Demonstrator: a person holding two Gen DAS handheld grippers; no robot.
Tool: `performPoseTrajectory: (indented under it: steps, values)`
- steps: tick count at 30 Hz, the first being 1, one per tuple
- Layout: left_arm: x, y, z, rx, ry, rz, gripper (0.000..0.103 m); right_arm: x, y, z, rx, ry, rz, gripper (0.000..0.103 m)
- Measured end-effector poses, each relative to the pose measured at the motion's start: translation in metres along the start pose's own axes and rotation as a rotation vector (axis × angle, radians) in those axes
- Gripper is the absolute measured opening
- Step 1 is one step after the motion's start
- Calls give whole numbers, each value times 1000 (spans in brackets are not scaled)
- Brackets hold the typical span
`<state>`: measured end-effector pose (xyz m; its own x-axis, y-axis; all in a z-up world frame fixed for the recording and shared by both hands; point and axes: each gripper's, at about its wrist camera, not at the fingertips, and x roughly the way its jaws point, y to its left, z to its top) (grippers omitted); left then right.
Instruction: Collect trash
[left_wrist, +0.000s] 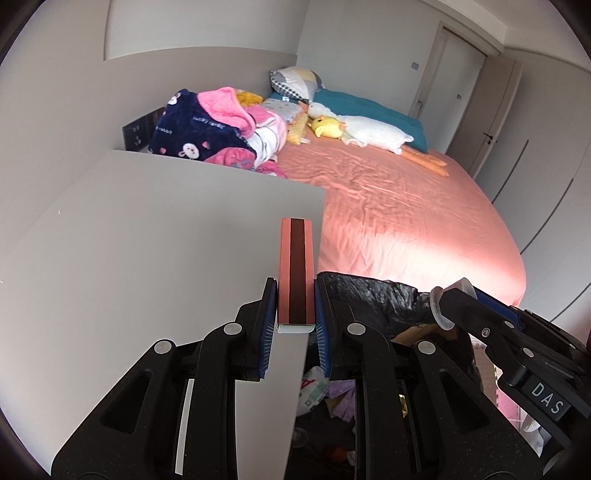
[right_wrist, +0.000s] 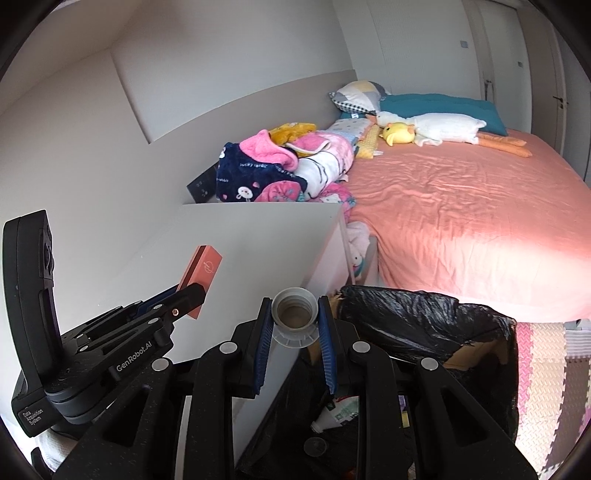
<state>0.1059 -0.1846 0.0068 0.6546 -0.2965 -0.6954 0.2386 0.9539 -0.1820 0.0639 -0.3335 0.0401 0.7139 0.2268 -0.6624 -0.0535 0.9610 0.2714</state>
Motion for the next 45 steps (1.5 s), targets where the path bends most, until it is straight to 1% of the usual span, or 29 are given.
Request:
performPoseTrajectory:
  steps: [8,16,30,31,32,33,34,35,36,38,41,45]
  values:
    - [4,-27,-4,49,16,-39,19,-15,-23,-4,38,-18,-34,26]
    - [10,-51,-11,98,46,-100,19,-30,-48,-7,77,-40,-66,26]
    - [18,-77,-25,161,106,-182,19,-41,-73,-8,134,-55,-112,26]
    - [19,-77,-26,164,115,-194,22,-43,-76,-8,143,-61,-117,26]
    - [19,-77,-26,161,124,-206,40,-45,-78,-8,153,-69,-118,28]
    - [19,-76,-25,155,131,-212,60,-47,-81,-8,164,-80,-116,36]
    - [18,-76,-24,149,129,-199,94,-51,-84,-8,174,-94,-113,43]
    - [14,-75,-24,146,103,-182,96,-54,-86,-8,179,-108,-114,60]
    - [9,-75,-24,152,70,-178,96,-58,-87,-8,182,-122,-123,74]
    - [3,-76,-22,163,49,-171,96,-65,-88,-8,188,-150,-166,82]
    - [-2,-75,-20,156,27,-166,96,-69,-92,-8,206,-162,-166,85]
    - [-1,-72,-17,152,21,-188,96,-69,-97,-7,218,-156,-160,85]
